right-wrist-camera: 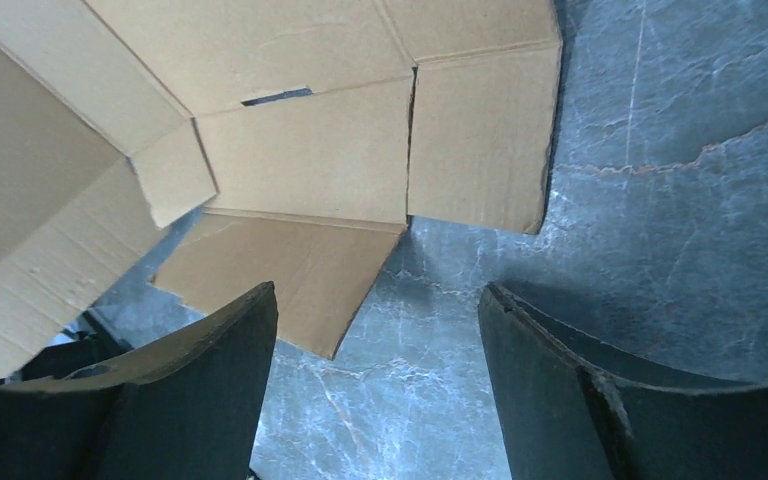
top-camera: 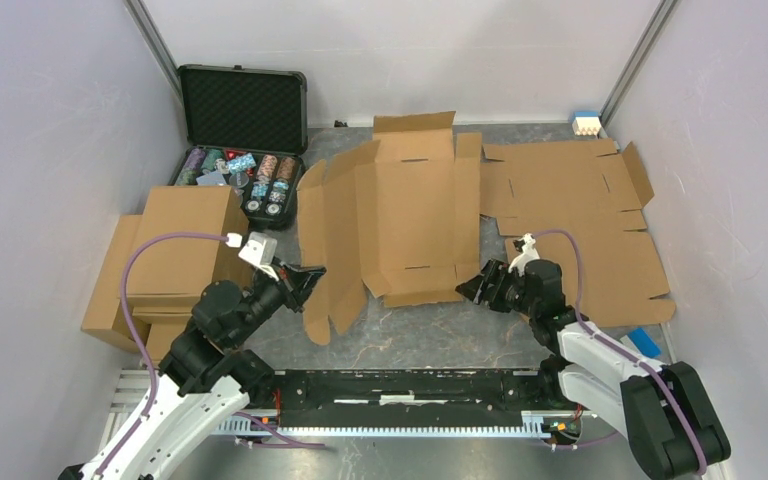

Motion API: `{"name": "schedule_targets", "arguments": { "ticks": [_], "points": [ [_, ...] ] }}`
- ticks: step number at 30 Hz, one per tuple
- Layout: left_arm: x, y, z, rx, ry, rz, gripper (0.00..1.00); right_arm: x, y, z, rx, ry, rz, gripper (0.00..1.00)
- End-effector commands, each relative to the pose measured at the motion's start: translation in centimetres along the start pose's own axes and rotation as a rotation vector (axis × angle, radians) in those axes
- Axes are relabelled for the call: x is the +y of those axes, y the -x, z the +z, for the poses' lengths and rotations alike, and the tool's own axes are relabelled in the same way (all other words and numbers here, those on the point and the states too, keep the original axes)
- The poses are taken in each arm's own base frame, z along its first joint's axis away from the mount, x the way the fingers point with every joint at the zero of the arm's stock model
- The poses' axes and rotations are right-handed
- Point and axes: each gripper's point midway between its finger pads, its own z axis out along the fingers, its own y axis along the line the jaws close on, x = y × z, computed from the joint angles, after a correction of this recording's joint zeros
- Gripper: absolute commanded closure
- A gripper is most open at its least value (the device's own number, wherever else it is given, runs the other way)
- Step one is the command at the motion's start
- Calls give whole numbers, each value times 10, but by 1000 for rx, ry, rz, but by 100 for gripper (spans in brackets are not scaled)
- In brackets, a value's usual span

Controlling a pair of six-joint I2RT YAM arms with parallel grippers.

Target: Fold the paper box

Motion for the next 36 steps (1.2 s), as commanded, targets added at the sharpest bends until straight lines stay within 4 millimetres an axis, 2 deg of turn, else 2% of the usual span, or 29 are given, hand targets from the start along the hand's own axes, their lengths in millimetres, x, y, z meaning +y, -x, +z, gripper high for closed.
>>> {"name": "schedule_targets", "arguments": {
  "ticks": [1, 4, 9, 11, 14, 16, 19, 22, 24, 27, 30, 36],
  "points": [
    [-15, 15, -1, -65, -70, -32, 98, 18, 9, -1, -31, 86, 36, 22],
    [-13, 14, -2, -59, -64, -10, 98, 12, 17, -1, -46, 37, 6, 21],
    [-14, 18, -4, -56, -63, 32, 98, -13, 65, -7, -171, -186, -160, 16],
    [-14, 19, -4, -56, -68, 48, 98, -18, 76, -7, -176, -228, -220, 12],
    [-19, 17, -5, -47, -101, 85, 98, -18, 82, 3, -132, -225, -299, 5],
    [-17, 17, -6, -48, -101, 114, 98, -13, 81, 15, -100, -174, -318, 2],
    [-16, 17, -8, -56, -104, 147, 98, -16, 76, 30, -53, -144, -296, 2],
    [-18, 14, -9, -54, -121, 162, 98, -15, 66, 41, -12, -80, -262, 2],
    [-18, 11, -9, -49, -130, 172, 98, -5, 54, 44, 32, 14, -242, 5],
    [-18, 7, -9, -47, -136, 171, 98, 11, 39, 37, 68, 117, -199, 14],
    [-20, 7, -9, -50, -146, 169, 98, 23, 32, 23, 54, 174, -167, 18],
    [-22, 7, -10, -53, -158, 161, 98, 49, 31, 5, 28, 290, -102, 23]
  ]
}}
